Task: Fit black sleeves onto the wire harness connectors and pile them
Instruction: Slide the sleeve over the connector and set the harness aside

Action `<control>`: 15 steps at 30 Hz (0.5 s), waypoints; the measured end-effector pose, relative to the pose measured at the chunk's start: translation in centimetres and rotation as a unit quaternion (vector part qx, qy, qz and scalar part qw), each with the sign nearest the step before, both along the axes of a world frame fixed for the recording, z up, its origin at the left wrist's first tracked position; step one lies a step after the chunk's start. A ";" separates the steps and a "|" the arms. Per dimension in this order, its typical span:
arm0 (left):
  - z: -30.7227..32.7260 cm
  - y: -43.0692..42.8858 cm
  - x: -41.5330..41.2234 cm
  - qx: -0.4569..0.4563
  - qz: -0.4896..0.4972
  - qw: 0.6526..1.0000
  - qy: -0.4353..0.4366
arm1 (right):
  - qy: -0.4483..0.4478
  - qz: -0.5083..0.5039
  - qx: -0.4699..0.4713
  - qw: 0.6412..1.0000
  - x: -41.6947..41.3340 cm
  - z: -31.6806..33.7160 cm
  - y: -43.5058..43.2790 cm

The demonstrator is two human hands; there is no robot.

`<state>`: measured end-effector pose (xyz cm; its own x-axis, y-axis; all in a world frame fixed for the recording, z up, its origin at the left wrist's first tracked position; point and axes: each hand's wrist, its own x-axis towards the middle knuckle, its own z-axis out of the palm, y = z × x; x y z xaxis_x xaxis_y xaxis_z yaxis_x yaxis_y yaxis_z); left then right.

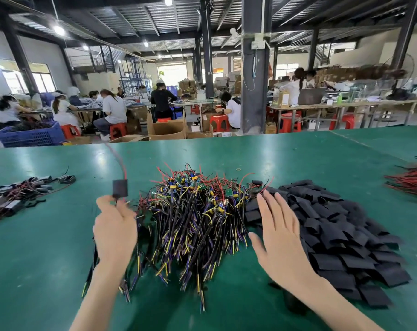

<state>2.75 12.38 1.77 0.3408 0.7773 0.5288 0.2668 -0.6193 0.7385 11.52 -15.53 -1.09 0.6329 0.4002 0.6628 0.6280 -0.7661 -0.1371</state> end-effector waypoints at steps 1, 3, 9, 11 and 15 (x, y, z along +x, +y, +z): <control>-0.6 0.9 0.0 -0.014 0.030 0.997 0.073 | 0.004 -0.021 -0.014 1.000 0.3 -0.1 -0.2; -1.6 1.4 -0.1 -0.020 0.051 0.981 0.185 | 0.016 -0.059 -0.039 0.997 0.9 -0.4 -0.7; -1.1 0.9 0.6 0.022 0.093 0.958 0.270 | 0.152 -0.117 -0.211 0.958 2.3 -0.8 -2.5; 0.0 -0.3 1.9 0.097 0.072 0.971 0.205 | 0.203 -0.082 -0.256 0.941 3.0 -1.6 -3.2; 3.2 -2.3 7.7 0.157 -0.098 0.977 0.107 | 0.246 -0.016 -0.288 0.925 2.7 -3.5 -2.5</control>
<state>10.40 10.03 4.96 0.5958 0.4974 0.6306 0.2489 -0.8608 0.4439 14.24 -18.07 -4.56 0.8190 0.5731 -0.0267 0.5738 -0.8182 0.0370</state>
